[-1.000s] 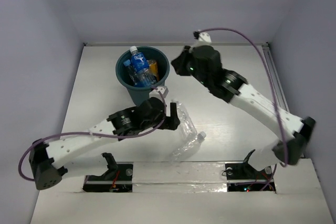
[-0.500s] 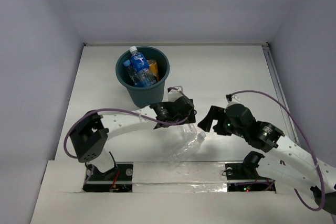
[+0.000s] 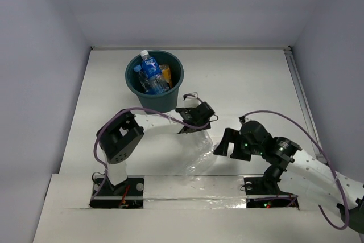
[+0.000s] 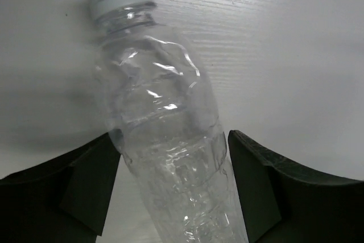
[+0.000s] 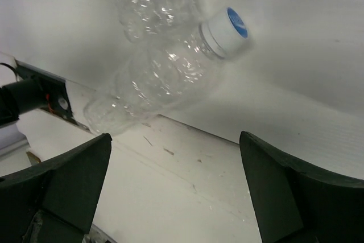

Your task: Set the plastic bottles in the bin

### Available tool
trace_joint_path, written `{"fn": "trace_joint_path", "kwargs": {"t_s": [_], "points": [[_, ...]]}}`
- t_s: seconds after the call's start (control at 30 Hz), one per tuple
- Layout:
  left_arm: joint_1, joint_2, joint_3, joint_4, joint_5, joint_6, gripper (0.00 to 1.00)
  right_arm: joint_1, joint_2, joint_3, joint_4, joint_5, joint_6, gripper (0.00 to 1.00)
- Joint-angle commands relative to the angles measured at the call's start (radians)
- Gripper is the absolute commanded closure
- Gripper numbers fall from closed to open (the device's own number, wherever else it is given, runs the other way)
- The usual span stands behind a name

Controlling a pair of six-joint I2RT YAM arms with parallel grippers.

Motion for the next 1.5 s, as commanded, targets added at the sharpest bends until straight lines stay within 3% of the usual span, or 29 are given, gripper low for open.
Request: {"fn": "trace_joint_path", "kwargs": {"t_s": [0.0,0.23,0.53,0.9,1.03,1.33,1.47], "points": [[-0.002,-0.057,0.012,0.035,-0.035,-0.021,0.31,-0.002,0.033,-0.032,0.095,-0.102,0.013,0.01],[-0.012,-0.206,0.008,0.088,0.006,0.052,0.53,0.007,0.13,-0.003,0.126,-0.082,0.022,0.0],[-0.022,-0.351,0.074,0.066,-0.035,0.091,0.56,0.007,0.248,-0.016,0.263,-0.119,0.091,0.0],[-0.022,-0.513,0.36,-0.053,-0.15,0.267,0.56,0.007,0.446,-0.032,0.453,-0.128,0.202,0.0],[0.024,-0.571,0.431,-0.112,-0.22,0.338,0.56,0.007,0.558,0.052,0.422,-0.07,0.151,0.0],[0.273,-0.665,0.407,-0.126,-0.28,0.535,0.56,0.007,0.757,0.166,0.401,-0.006,0.119,0.0],[0.334,-0.635,0.379,-0.067,-0.256,0.588,0.56,0.007,0.78,0.194,0.369,0.039,0.105,0.18]]}}
